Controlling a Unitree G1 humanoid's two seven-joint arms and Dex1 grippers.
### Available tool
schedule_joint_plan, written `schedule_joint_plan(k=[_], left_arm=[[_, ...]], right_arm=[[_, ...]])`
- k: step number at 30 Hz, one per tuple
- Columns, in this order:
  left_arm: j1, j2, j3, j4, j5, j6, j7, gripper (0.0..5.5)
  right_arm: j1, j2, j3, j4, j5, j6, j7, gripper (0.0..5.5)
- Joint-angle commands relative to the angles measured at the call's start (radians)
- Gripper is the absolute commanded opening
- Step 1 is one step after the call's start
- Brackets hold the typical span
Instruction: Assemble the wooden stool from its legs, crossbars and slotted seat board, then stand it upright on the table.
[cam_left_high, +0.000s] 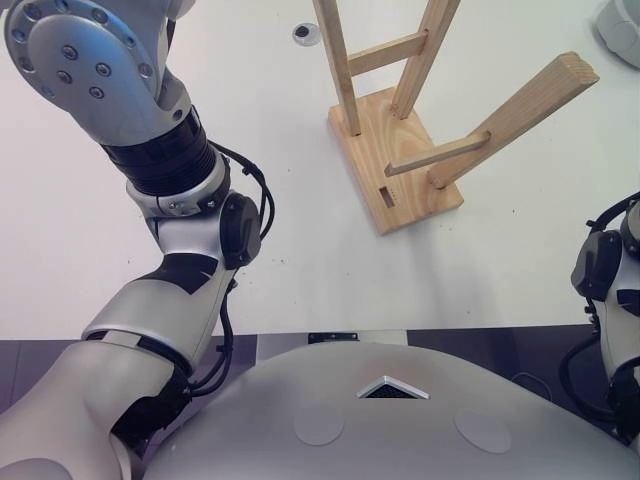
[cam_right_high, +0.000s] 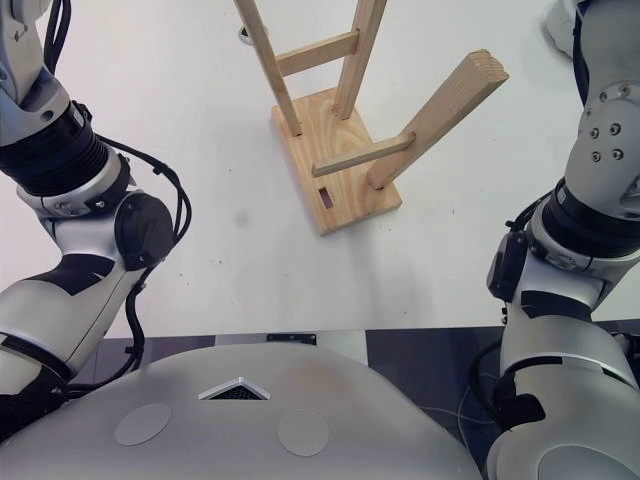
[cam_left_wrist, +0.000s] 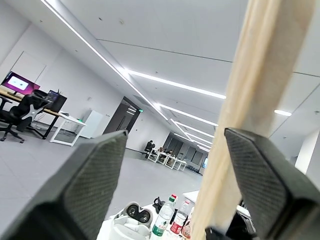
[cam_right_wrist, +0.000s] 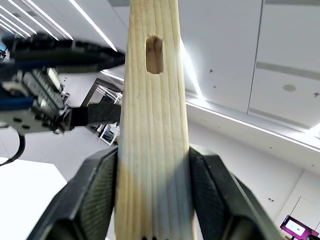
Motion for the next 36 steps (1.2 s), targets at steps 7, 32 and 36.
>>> schedule_joint_plan(k=[7, 32, 36], left_arm=[[-0.025, 0.014, -0.036, -0.020, -0.063, -0.004, 0.033, 3.59], [-0.007, 0.035, -0.066, -0.050, -0.083, -0.042, 0.058, 3.30], [-0.012, 0.041, -0.065, -0.051, -0.077, -0.056, 0.057, 2.62]], right_arm=[[-0.004, 0.011, 0.009, 0.049, -0.038, 0.019, -0.018, 2.09], [0.023, -0.027, 0.067, 0.026, -0.081, 0.063, 0.082, 2.09], [0.028, -0.028, 0.070, 0.030, -0.086, 0.064, 0.091, 2.09]])
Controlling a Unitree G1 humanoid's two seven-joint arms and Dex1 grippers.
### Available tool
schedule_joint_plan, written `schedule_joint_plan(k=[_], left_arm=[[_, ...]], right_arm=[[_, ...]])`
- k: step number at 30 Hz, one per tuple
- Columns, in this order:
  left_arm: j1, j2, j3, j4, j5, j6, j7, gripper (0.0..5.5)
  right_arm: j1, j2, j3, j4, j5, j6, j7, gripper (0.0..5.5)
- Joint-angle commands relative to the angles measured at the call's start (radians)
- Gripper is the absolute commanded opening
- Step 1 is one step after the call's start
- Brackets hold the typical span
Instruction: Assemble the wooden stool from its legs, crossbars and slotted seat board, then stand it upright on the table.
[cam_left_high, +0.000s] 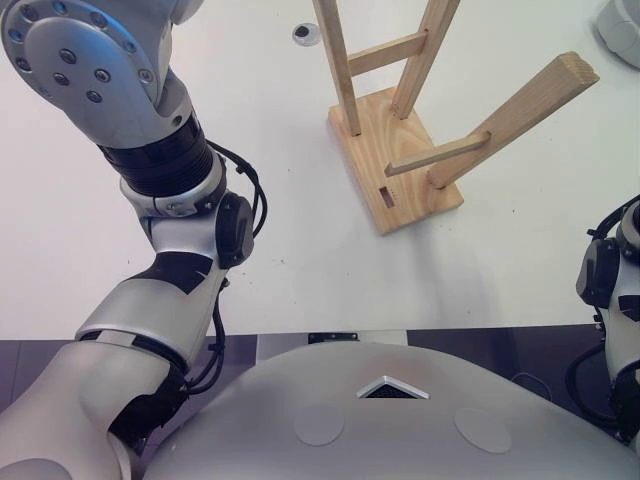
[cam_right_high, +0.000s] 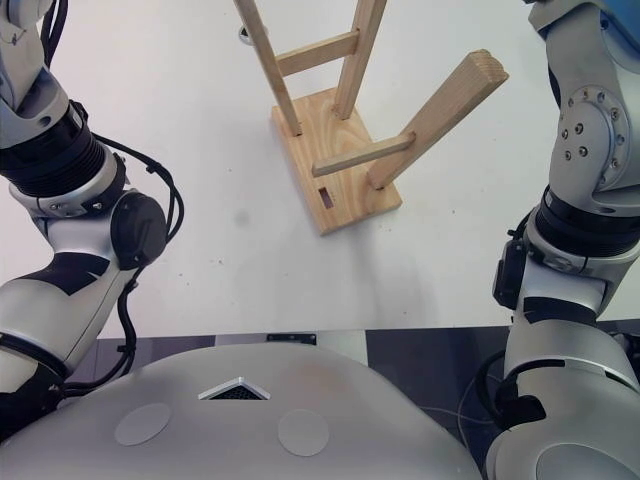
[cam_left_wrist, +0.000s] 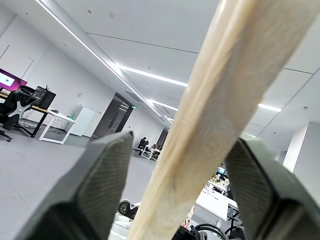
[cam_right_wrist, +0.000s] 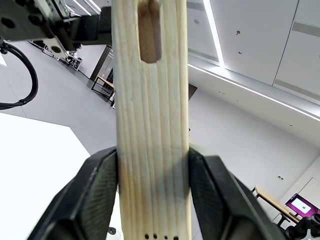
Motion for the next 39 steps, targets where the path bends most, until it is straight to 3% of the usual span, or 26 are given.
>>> schedule_joint_plan(k=[1, 8, 14, 21, 24, 29, 31, 34, 39], left_arm=[[-0.013, 0.016, -0.001, -0.013, 0.005, -0.015, 0.010, 2.39], [-0.015, 0.026, 0.021, 0.003, 0.009, -0.043, 0.017, 1.29], [-0.025, 0.041, 0.029, 0.004, 0.014, -0.061, 0.016, 1.14], [-0.009, 0.092, 0.066, 0.024, 0.085, -0.089, 0.039, 1.03], [0.015, 0.156, 0.081, 0.046, 0.165, -0.082, 0.050, 1.03], [0.090, 0.210, 0.117, 0.063, 0.182, -0.019, 0.098, 1.03], [0.152, 0.207, 0.102, 0.052, 0.167, 0.037, 0.137, 1.03], [0.612, 0.316, 0.257, -0.374, -0.178, 0.057, 0.211, 1.03], [0.854, 0.456, 0.256, -0.475, -0.313, 0.044, 0.193, 1.03]], right_arm=[[0.013, -0.006, -0.005, -0.012, 0.004, 0.008, 0.012, 2.09], [0.015, -0.005, -0.008, -0.023, -0.002, -0.003, 0.017, 2.09], [0.009, 0.012, -0.010, -0.024, -0.006, -0.013, 0.000, 2.09], [-0.020, 0.018, -0.054, 0.021, -0.037, -0.015, -0.062, 3.58], [0.015, -0.067, -0.154, 0.039, -0.049, -0.024, -0.052, 4.16], [0.152, -0.274, -0.264, 0.363, -0.234, -0.109, -0.040, 4.21], [0.325, -0.301, -0.213, 0.416, -0.312, -0.159, -0.003, 4.21], [0.552, -0.280, -0.102, 0.399, -0.378, -0.203, 0.047, 4.21], [0.641, -0.165, 0.138, 0.370, -0.460, -0.202, 0.068, 4.21]])
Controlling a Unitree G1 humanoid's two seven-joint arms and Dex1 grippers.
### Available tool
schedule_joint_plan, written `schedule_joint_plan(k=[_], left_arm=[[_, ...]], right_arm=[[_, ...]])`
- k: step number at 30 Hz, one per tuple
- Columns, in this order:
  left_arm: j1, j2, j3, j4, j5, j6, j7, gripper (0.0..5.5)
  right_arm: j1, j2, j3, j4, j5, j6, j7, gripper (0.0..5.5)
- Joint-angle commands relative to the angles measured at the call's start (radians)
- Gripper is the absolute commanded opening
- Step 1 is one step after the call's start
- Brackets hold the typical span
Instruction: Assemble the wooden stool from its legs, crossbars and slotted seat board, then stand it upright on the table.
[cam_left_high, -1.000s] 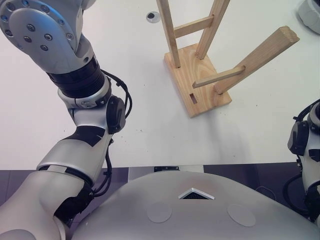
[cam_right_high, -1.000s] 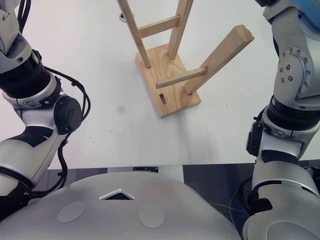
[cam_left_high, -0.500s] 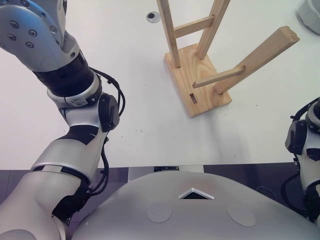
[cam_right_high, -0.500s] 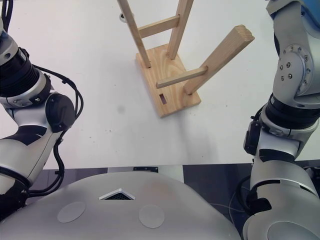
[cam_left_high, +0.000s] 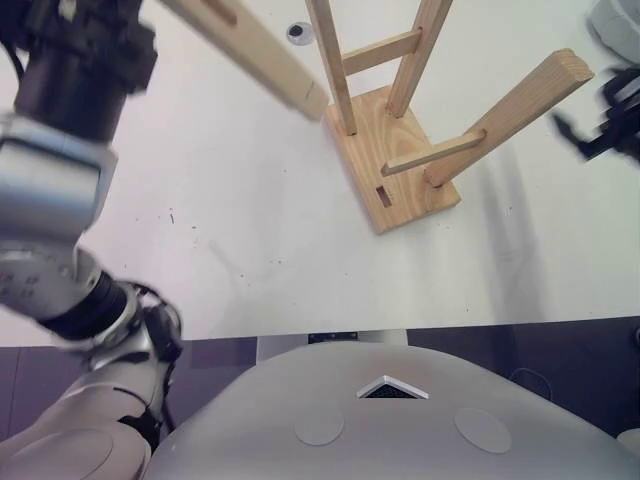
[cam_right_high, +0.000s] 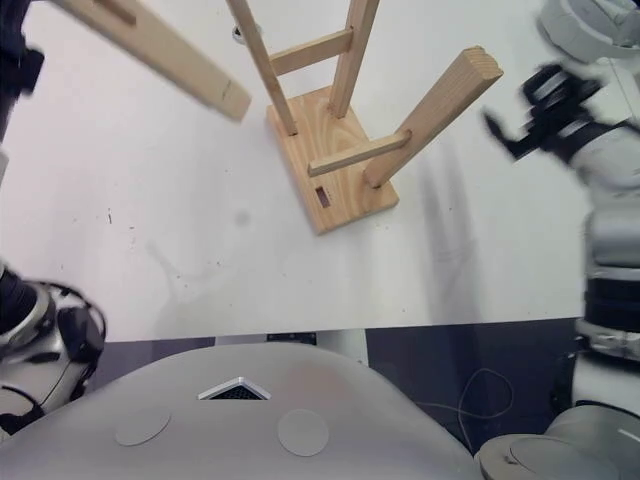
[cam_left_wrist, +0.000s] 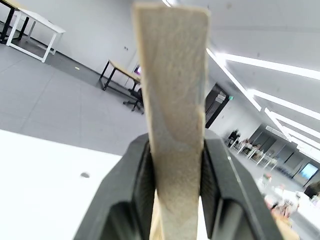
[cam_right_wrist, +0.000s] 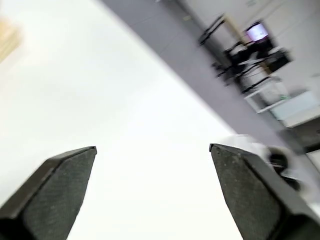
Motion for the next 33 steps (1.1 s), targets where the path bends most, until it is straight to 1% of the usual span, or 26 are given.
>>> schedule_joint_plan(k=[1, 3, 5, 7, 10, 12, 17, 21, 25, 30, 32, 33], left_arm=[[0.092, 0.087, -0.041, -0.035, -0.027, -0.010, -0.020, 1.03], [0.127, 0.089, -0.086, -0.033, 0.012, -0.028, -0.014, 1.03], [0.159, 0.065, -0.148, -0.035, 0.071, -0.044, 0.008, 1.03], [0.192, 0.011, -0.215, -0.039, 0.130, -0.076, 0.038, 1.03], [0.242, -0.048, -0.280, -0.038, 0.195, -0.115, 0.070, 1.03], [0.258, -0.061, -0.297, -0.039, 0.230, -0.129, 0.076, 1.03], [0.273, -0.082, -0.298, -0.006, 0.319, -0.165, 0.068, 1.03], [0.287, -0.154, -0.353, 0.013, 0.406, -0.196, 0.052, 1.03], [0.287, -0.230, -0.410, 0.023, 0.462, -0.222, 0.038, 1.03], [0.279, -0.335, -0.461, 0.053, 0.506, -0.255, 0.025, 1.03], [0.291, -0.359, -0.486, 0.070, 0.547, -0.260, 0.014, 1.03], [0.294, -0.362, -0.496, 0.077, 0.570, -0.257, 0.009, 1.03]], right_arm=[[0.027, 0.022, 0.133, -0.016, -0.079, -0.013, 0.032, 4.21], [0.035, 0.018, 0.200, -0.034, -0.124, -0.016, 0.056, 4.21], [0.042, 0.025, 0.234, -0.080, -0.126, -0.002, 0.091, 4.21], [0.068, 0.014, 0.228, -0.148, -0.091, 0.017, 0.141, 4.21], [0.102, 0.010, 0.192, -0.259, -0.011, 0.059, 0.204, 4.21], [0.088, 0.031, 0.185, -0.282, 0.005, 0.082, 0.201, 4.21], [0.098, 0.063, 0.198, -0.319, 0.026, 0.108, 0.195, 4.21], [0.080, 0.082, 0.234, -0.310, 0.007, 0.109, 0.182, 4.21], [0.087, 0.049, 0.193, -0.306, 0.039, 0.126, 0.209, 4.21], [0.117, -0.016, 0.072, -0.296, 0.064, 0.125, 0.223, 4.21], [0.111, -0.024, 0.070, -0.266, 0.043, 0.108, 0.213, 4.21], [0.104, -0.018, 0.091, -0.242, 0.020, 0.093, 0.197, 4.21]])
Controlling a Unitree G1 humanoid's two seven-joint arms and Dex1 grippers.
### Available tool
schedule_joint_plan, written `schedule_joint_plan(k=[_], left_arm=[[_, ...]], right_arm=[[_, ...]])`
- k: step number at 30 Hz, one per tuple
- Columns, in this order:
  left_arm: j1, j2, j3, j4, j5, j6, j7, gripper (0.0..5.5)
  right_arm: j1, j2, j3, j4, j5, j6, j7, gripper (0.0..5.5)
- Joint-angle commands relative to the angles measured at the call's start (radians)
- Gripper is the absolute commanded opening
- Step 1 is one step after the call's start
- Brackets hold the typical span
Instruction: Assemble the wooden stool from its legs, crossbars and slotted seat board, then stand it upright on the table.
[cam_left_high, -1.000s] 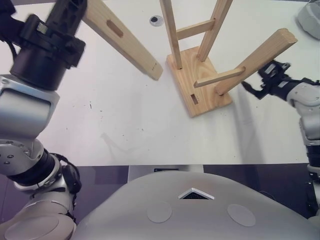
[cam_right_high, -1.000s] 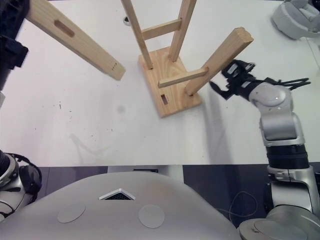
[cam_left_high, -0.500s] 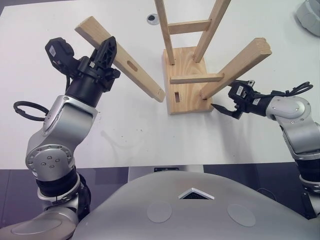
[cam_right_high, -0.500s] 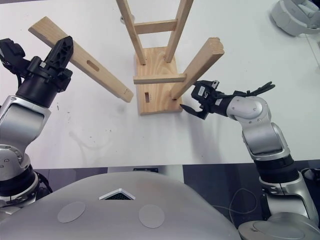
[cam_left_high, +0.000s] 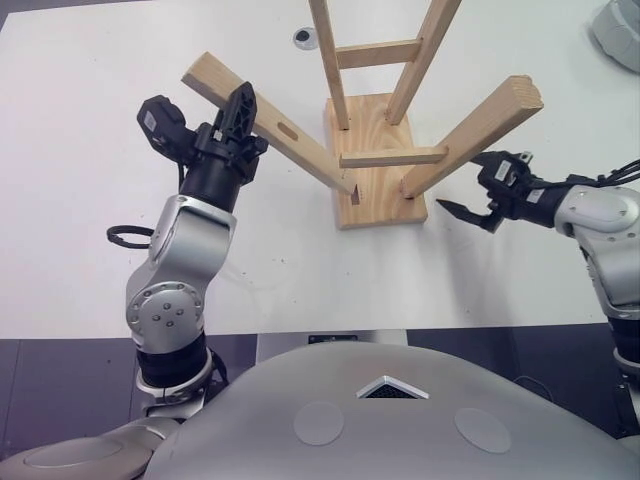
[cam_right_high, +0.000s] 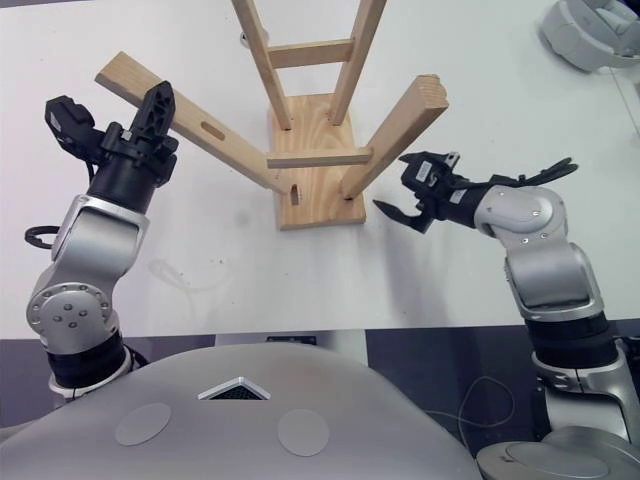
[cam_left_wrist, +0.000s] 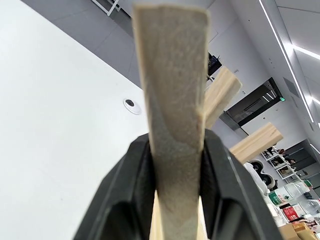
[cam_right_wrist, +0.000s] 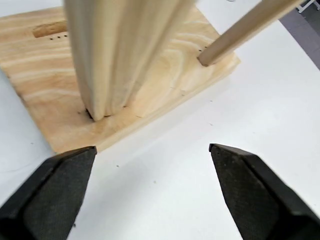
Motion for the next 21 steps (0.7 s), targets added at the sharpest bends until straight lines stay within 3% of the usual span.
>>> schedule_joint_plan(k=[1, 9, 21], left_arm=[[0.009, -0.024, -0.047, 0.032, 0.096, -0.003, -0.030, 1.03], [-0.003, -0.011, -0.093, 0.041, 0.251, 0.063, -0.060, 1.03], [-0.009, -0.021, -0.099, 0.003, 0.414, 0.102, -0.047, 1.03]], right_arm=[[-0.015, 0.013, 0.031, 0.091, -0.063, -0.038, -0.045, 4.21], [-0.006, 0.164, 0.190, 0.131, -0.152, -0.069, -0.135, 4.21], [0.038, 0.192, 0.158, 0.047, -0.075, -0.033, -0.102, 4.21]])
